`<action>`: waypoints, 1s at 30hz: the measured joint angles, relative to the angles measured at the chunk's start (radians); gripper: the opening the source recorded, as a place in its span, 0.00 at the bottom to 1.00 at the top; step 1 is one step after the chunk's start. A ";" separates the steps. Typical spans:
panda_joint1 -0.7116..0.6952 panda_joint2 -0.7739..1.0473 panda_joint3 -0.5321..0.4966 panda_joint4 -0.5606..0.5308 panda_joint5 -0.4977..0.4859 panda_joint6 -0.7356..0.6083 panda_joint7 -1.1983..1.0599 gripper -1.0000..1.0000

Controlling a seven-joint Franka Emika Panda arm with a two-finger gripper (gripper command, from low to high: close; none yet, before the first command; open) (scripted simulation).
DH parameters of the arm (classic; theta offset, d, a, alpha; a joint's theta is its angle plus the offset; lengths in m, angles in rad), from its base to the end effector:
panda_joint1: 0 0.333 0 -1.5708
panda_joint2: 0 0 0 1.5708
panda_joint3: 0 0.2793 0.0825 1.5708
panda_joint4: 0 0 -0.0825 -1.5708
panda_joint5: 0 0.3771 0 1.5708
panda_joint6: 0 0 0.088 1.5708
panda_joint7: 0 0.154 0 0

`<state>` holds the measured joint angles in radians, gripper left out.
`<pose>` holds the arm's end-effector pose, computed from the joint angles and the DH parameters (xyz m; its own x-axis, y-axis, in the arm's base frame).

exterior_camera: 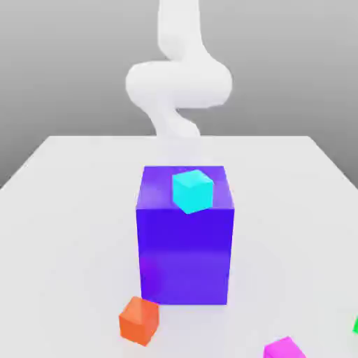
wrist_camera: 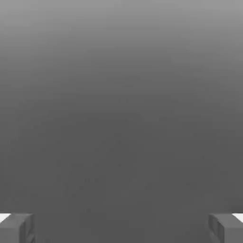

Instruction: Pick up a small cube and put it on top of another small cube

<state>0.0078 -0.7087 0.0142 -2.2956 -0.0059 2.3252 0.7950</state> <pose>0.4279 0.0103 0.6205 0.5311 -0.6968 0.4820 -0.5147 -0.7172 -0.4698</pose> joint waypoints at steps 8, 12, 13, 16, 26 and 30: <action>0.025 0.296 0.048 0.014 -0.024 0.082 -0.013 0.50; 0.039 0.441 0.071 0.021 -0.039 0.122 -0.017 0.50; 0.043 0.477 0.077 0.023 -0.043 0.132 -0.017 0.50; 0.054 0.586 0.094 0.028 -0.056 0.161 -0.019 0.50; 0.114 0.946 0.125 0.046 -0.099 0.260 -0.024 0.50; 0.138 1.094 0.133 0.056 -0.113 0.308 -0.028 0.50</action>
<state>0.1455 0.3851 0.1473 -2.2399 -0.1194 2.6329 0.7671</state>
